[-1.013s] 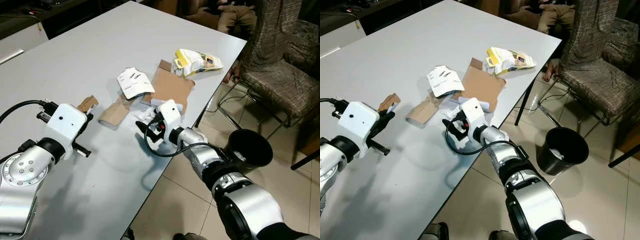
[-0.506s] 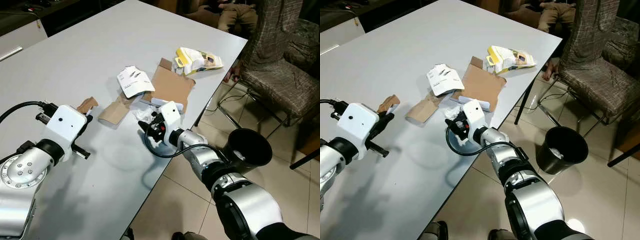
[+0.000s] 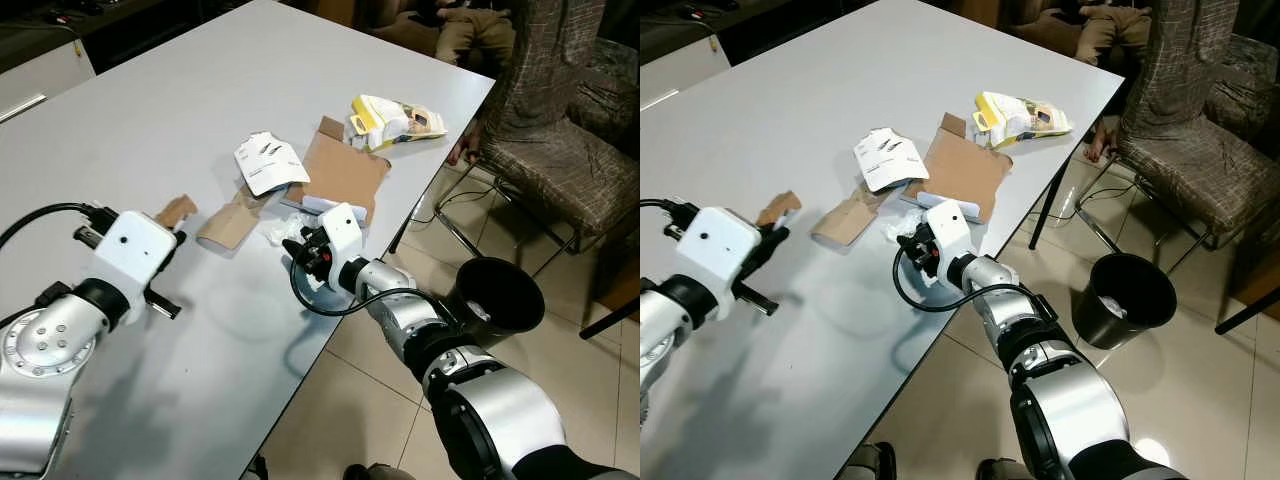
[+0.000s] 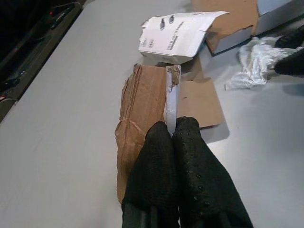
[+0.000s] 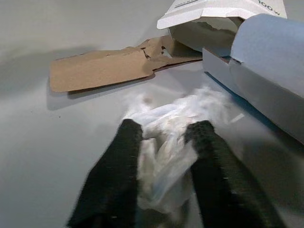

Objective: Picking trash to rubbish bin

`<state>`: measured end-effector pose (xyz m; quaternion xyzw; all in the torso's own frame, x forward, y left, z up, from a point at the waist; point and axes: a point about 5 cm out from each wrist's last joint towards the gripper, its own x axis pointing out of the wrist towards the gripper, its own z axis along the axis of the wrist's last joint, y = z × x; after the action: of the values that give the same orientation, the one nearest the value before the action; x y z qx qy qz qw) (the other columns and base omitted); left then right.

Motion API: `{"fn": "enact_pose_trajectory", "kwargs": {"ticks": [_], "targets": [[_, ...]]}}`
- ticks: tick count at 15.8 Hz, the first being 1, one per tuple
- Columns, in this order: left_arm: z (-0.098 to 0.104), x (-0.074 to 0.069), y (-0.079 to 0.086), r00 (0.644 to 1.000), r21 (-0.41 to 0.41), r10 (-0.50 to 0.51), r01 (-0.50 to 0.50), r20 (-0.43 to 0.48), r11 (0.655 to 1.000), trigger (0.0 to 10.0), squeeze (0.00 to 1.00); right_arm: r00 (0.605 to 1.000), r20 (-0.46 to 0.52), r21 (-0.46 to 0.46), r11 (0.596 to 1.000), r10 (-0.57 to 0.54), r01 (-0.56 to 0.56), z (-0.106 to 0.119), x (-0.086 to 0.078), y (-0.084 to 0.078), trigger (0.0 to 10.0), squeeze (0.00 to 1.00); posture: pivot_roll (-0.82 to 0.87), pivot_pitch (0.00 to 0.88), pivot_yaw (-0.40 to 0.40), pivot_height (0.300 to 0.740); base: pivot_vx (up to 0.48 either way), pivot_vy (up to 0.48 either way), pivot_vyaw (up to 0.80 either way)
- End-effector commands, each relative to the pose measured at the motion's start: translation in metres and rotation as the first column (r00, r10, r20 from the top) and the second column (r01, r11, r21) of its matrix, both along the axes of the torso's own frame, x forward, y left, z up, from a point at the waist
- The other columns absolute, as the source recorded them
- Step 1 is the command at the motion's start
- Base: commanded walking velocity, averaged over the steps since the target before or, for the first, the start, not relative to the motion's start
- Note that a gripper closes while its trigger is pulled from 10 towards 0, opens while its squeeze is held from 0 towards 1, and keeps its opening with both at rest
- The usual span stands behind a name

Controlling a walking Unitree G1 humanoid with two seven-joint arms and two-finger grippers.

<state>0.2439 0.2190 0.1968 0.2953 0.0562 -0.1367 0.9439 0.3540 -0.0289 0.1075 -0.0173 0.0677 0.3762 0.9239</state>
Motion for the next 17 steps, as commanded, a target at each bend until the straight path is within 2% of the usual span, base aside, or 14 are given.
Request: {"fn": "enact_pose_trajectory", "kwargs": {"ticks": [1, 6, 9, 11, 13, 14, 16, 17], "targets": [[-0.001, 0.0, -0.003, 1.0, 0.01, -0.012, 0.012, -0.005, 1.0, 0.0, 0.0, 1.0, 0.001, -0.004, 1.0, -0.008, 0.008, 0.003, 0.003, -0.002, 0.0, 0.0, 0.16, 0.128, -0.047, 0.74, 0.0, 0.0, 0.0], [-0.004, 0.004, -0.004, 1.0, -0.003, -0.006, 0.006, -0.001, 1.0, 0.0, 0.0, 1.0, -0.006, 0.046, 0.999, 0.01, -0.01, 0.004, 0.003, -0.005, 0.0, 0.0, 0.13, 0.121, -0.054, 0.74, 0.0, 0.0, 0.0], [-0.006, 0.008, -0.006, 1.0, -0.037, 0.018, -0.018, 0.023, 0.999, 0.0, 0.0, 0.999, 0.025, 0.147, 0.988, 0.046, -0.049, 0.013, 0.004, -0.009, 0.0, 0.0, 0.1, 0.102, -0.07, 0.74, 0.0, 0.0, 0.0], [-0.006, 0.009, -0.008, 0.998, -0.068, 0.046, -0.042, 0.054, 0.997, 0.0, 0.0, 0.994, 0.075, 0.272, 0.957, 0.083, -0.101, 0.026, 0.003, -0.014, 0.0, 0.0, 0.08, 0.075, -0.074, 0.74, 0.0, 0.0, 0.0], [-0.007, 0.014, -0.008, 0.994, -0.131, 0.081, -0.07, 0.076, 0.989, 0.0, 0.0, 0.988, 0.11, 0.397, 0.907, 0.105, -0.141, 0.04, -0.003, -0.021, 0.0, 0.0, 0.05, 0.049, -0.068, 0.74, 0.0, 0.0, 0.0], [-0.007, 0.018, -0.008, 0.991, -0.174, 0.101, -0.085, 0.085, 0.981, 0.0, 0.0, 0.986, 0.123, 0.468, 0.869, 0.115, -0.16, 0.048, -0.009, -0.027, 0.0, 0.0, 0.04, 0.035, -0.059, 0.74, 0.0, 0.0, 0.0], [-0.01, 0.021, -0.014, 0.99, -0.217, 0.109, -0.088, 0.088, 0.972, 0.0, 0.0, 0.981, 0.14, 0.548, 0.815, 0.134, -0.189, 0.059, -0.025, -0.038, 0.0, 0.0, 0.02, 0.015, -0.046, 0.74, 0.0, 0.0, 0.0], [-0.011, 0.022, -0.016, 0.99, -0.23, 0.108, -0.085, 0.088, 0.969, 0.0, 0.0, 0.979, 0.145, 0.559, 0.805, 0.141, -0.198, 0.061, -0.03, -0.041, 0.0, 0.0, 0.02, 0.012, -0.044, 0.74, 0.0, 0.0, 0.0]]}}
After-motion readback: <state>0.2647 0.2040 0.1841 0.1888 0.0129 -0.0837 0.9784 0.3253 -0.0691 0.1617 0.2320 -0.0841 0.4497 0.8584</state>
